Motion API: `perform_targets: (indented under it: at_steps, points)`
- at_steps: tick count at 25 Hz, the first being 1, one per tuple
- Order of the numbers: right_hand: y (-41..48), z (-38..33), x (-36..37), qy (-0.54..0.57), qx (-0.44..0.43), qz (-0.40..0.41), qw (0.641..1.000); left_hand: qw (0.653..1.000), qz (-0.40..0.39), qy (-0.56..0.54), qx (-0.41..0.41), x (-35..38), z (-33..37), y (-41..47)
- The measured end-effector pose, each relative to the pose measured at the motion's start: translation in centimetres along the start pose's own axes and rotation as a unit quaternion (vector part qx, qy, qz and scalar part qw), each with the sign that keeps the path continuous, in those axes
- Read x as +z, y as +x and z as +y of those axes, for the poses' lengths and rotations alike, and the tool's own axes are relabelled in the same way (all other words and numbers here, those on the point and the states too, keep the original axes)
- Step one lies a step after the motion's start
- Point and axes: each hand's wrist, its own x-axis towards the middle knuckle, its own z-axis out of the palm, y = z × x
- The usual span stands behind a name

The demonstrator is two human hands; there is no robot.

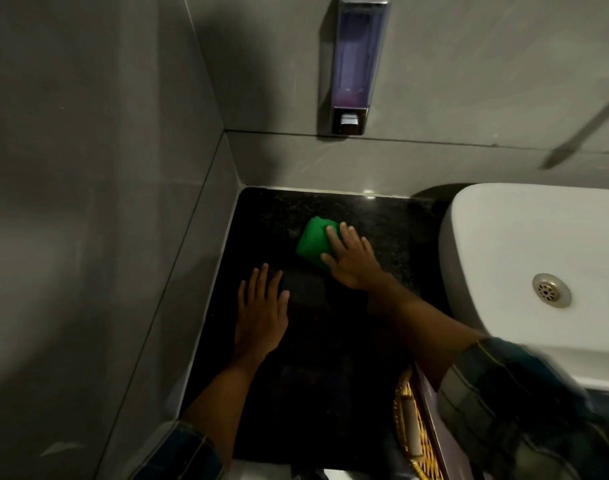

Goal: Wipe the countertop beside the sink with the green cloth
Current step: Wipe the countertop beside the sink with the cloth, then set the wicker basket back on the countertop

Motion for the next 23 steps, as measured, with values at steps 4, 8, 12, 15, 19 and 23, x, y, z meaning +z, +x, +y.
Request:
perform_targets:
  at_steps: [4,8,12,15,19,23]
  points:
    - [-8.4,1.9,-4.0,0.195,-0.003,0.04,0.98,0.995,-0.015,-0.101,0.004,-2.9,1.5,-0.7]
    - [-19.9,6.8,-8.1,0.22,0.041,0.07,0.972,0.968,-0.077,-0.231,0.059,-4.3,7.0,-5.7]
    - [-28.1,12.3,-10.6,0.143,0.172,0.056,0.973,0.913,-0.24,-0.327,0.038,-4.1,11.6,-9.7]
    - [-30.5,14.8,-9.0,0.092,0.309,-0.014,0.946,0.893,-0.308,-0.326,0.044,-3.8,13.7,-11.1]
    - [-31.2,15.0,-6.9,0.235,0.35,0.017,0.907,0.852,-0.351,-0.389,0.001,-4.0,14.5,-12.3]
    - [-30.5,13.8,-7.2,0.375,0.33,0.025,0.866,0.887,-0.244,-0.385,-0.07,-5.2,12.7,-11.9]
